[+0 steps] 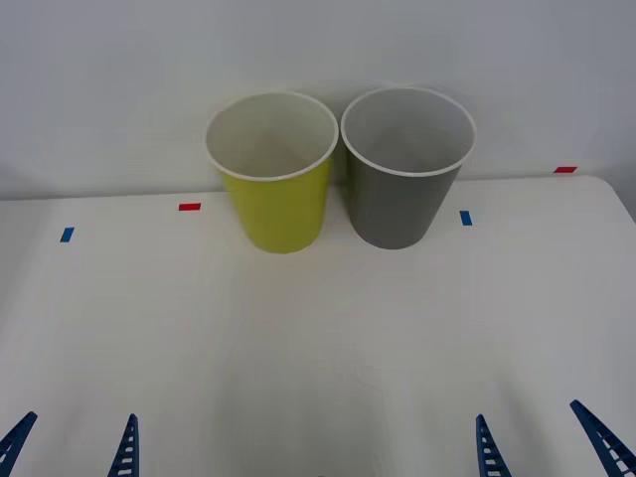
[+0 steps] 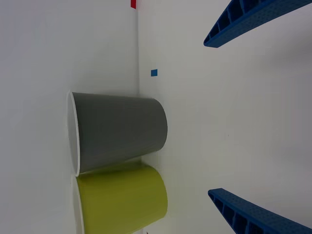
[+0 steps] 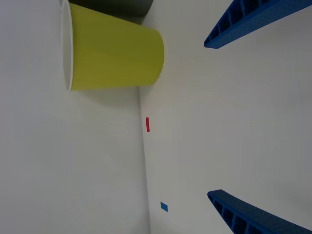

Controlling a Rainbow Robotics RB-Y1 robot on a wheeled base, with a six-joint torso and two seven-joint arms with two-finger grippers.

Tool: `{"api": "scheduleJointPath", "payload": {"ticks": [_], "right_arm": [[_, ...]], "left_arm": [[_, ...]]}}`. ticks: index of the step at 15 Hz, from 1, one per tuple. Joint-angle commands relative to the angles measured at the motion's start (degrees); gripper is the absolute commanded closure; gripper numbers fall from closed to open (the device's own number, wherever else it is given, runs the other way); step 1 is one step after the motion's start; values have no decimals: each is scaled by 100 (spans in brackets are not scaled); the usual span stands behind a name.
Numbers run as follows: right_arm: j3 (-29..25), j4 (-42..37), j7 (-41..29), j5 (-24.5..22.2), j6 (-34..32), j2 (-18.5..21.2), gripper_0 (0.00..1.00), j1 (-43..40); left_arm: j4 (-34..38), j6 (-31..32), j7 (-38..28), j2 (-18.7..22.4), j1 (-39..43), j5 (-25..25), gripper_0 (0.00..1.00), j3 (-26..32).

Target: Put cans in the gray bin and PET bottles in the light green bin.

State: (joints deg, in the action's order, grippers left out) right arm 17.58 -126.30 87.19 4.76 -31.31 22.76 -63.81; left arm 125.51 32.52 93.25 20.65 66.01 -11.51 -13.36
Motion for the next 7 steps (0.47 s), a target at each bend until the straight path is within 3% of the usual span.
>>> {"api": "scheduleJointPath", "payload": {"ticks": [1,7], "right_arm": [[0,1,0,-1,2,0,0,0],[0,1,0,-1,2,0,0,0]], "left_arm": [[0,0,0,0,0,0,0,0],[0,0,0,0,0,0,0,0]]}}
